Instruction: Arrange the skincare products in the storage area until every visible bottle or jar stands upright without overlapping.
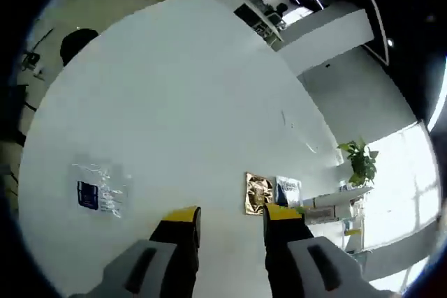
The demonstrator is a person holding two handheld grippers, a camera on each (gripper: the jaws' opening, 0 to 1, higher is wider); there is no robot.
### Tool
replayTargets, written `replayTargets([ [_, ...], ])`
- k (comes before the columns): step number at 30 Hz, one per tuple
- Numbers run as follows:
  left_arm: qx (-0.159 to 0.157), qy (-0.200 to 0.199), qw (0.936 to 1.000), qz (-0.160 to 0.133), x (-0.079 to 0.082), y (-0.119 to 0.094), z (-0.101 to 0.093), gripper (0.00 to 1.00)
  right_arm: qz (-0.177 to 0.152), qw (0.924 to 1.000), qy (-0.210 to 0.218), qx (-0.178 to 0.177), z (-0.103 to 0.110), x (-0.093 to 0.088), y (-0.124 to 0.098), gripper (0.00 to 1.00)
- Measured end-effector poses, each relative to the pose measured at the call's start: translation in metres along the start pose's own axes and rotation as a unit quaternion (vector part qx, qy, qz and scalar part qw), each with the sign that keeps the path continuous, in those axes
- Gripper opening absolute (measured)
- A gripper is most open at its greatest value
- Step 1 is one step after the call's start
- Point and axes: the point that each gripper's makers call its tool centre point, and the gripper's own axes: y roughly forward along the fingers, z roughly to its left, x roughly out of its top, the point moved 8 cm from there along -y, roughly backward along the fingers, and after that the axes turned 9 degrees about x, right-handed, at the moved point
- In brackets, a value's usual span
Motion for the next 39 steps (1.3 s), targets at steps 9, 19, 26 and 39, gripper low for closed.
replayTargets([
  [9, 0.173, 0.101, 0.9797, -0.004, 0.016, 0.002, 0.063, 0.66, 0.004, 1.0000, -0.002, -0.004, -0.002, -0.001, 0.000, 0.39],
  [19, 0.205, 0.124, 0.9705, 0.025, -0.004, 0.010, 0.064, 0.62, 0.010, 0.9999, -0.001, -0.007, -0.003, -0.002, 0.001, 0.39],
  [26, 0.225, 0.149, 0.9623, 0.033, 0.008, 0.017, 0.072, 0.59, 0.014, 0.9999, -0.002, -0.009, -0.003, -0.003, 0.002, 0.39],
  [39, 0.211, 0.153, 0.9649, 0.033, -0.004, 0.013, 0.062, 0.42, 0.009, 0.9999, -0.004, -0.011, -0.003, -0.002, 0.001, 0.39],
])
